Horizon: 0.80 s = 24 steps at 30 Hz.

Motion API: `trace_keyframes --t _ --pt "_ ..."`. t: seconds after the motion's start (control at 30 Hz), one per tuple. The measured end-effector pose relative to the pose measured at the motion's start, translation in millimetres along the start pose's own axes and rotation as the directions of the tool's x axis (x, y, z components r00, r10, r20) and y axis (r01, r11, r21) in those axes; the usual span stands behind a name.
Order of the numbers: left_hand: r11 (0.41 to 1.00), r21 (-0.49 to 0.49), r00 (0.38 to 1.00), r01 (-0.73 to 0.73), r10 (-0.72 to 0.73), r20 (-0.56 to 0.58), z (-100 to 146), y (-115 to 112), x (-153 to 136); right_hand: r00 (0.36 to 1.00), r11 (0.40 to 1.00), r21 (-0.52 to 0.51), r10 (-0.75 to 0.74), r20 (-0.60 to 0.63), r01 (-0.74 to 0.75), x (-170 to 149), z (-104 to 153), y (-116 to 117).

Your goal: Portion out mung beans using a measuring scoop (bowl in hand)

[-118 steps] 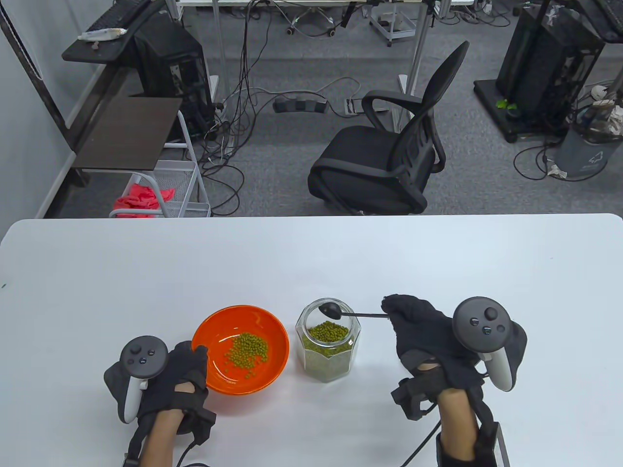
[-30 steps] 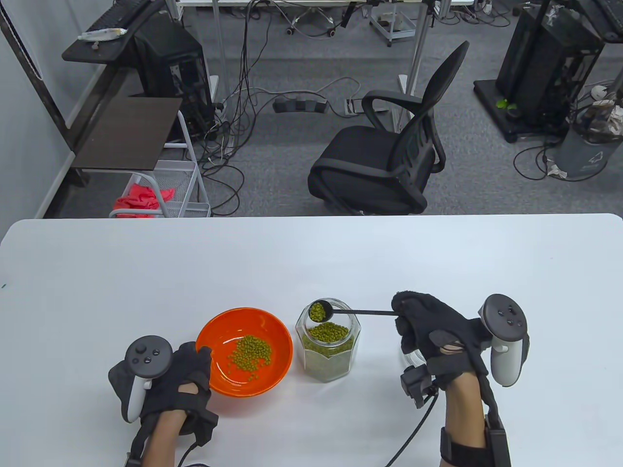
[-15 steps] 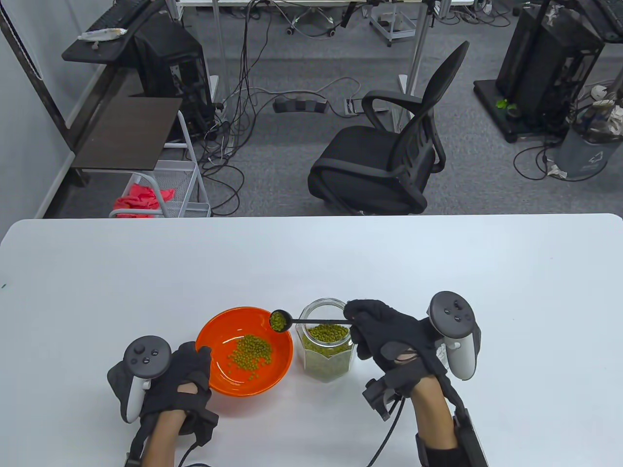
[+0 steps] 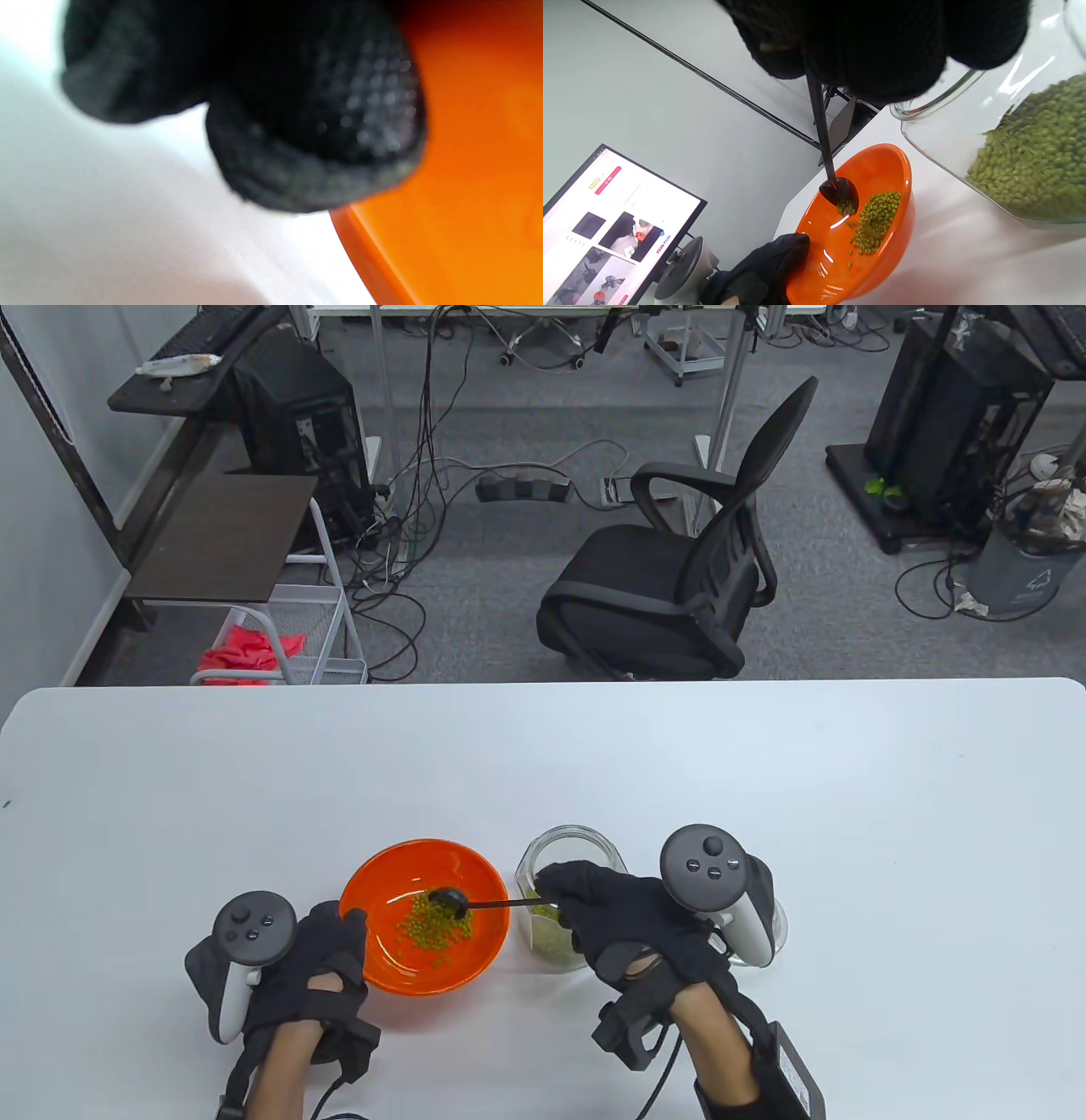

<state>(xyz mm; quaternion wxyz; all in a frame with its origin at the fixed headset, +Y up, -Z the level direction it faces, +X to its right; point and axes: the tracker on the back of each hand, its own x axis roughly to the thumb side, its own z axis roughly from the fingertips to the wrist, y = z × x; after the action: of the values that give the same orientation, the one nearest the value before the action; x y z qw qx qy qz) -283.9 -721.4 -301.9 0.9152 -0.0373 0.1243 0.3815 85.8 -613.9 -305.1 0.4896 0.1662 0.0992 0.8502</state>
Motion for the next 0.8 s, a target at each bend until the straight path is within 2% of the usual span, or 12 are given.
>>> trace_keyframes --t 0.4,0.67,0.8 --pt "1.000 0.000 1.000 0.002 -0.002 0.000 0.1 0.4 0.0 0.995 0.994 0.019 0.103 0.016 -0.103 8.0 3.1 0.2" --pt "1.000 0.000 1.000 0.002 -0.002 0.000 0.1 0.3 0.1 1.000 0.998 -0.061 0.015 0.024 -0.014 4.8 9.9 -19.1" --pt "1.000 0.000 1.000 0.002 -0.002 0.000 0.1 0.3 0.1 1.000 0.987 -0.157 0.008 -0.001 -0.008 2.2 15.8 -31.7"
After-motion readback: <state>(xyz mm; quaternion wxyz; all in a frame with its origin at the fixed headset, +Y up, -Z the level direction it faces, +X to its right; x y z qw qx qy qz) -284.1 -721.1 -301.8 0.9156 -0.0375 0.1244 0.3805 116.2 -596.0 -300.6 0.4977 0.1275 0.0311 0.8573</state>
